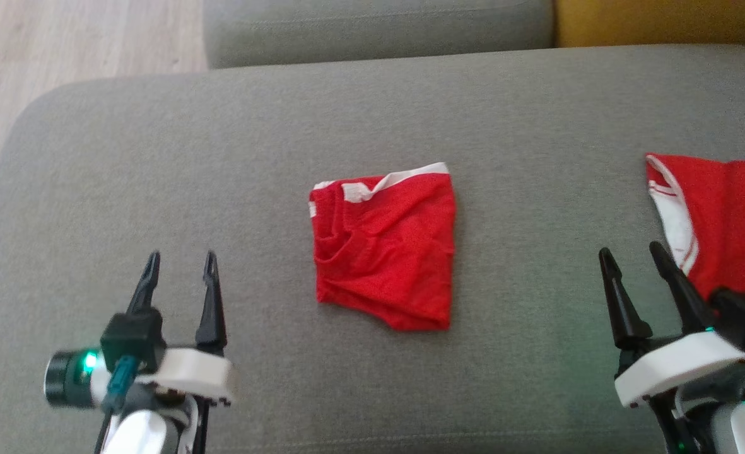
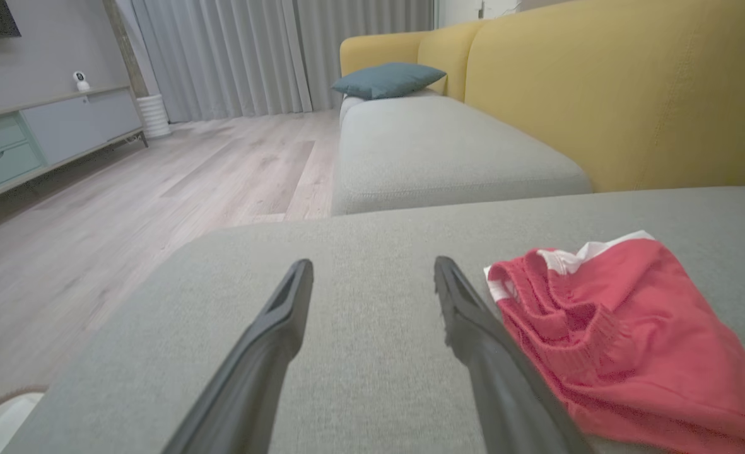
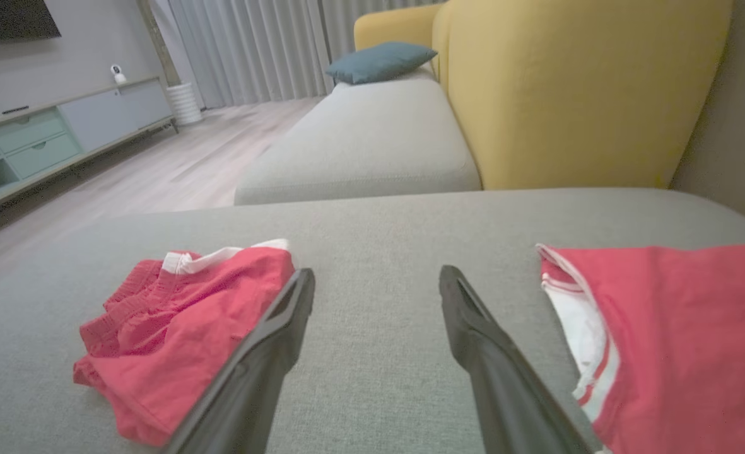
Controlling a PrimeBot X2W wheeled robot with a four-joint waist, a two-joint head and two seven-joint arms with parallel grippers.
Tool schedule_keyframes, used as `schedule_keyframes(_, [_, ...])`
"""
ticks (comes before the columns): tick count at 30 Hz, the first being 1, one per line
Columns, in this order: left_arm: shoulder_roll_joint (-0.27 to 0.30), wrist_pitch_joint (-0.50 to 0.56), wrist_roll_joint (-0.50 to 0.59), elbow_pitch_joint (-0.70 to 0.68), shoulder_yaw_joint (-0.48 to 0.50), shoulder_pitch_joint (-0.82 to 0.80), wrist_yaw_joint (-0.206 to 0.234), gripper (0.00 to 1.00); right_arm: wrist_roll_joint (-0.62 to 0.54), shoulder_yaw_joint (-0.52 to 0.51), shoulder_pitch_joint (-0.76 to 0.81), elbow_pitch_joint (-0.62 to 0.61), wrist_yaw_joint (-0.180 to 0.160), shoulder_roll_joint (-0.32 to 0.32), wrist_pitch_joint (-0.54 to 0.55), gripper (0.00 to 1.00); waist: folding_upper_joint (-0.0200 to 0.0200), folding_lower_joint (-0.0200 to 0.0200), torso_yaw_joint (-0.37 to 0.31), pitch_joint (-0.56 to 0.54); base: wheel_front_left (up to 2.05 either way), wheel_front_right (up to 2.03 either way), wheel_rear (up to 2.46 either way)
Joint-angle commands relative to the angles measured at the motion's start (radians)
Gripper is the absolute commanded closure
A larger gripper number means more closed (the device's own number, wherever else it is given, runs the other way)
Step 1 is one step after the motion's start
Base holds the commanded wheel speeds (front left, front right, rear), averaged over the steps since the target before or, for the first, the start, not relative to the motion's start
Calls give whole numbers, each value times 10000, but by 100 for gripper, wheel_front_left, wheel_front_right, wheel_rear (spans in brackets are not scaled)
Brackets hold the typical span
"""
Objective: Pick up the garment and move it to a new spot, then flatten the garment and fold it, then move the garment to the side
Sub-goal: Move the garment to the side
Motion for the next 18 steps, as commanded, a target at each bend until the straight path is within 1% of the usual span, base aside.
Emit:
schedule_keyframes(1, [126,-153,88,-347,290,-652,-41,0,64,179,-541,-216,21,-160,83,0,-1,0,237,207,0,0,0])
schedule_keyframes(6, [-53,-359,198,-250,127,-1306,-156,0,321,436,-1316,642,21,-184,547,0,-1,0,925,704,0,0,0])
schedule_keyframes(13, [-408,-633,304,6,-43,-2010,-293,0,667,1149,-2709,2768,21,68,1306,0,-1,0,1927,1204,0,0,0])
schedule_keyframes(18, [-591,-705,359,196,-118,-2240,-415,0,991,1639,-3491,4283,21,335,1913,0,-1,0,2386,1375,0,0,0])
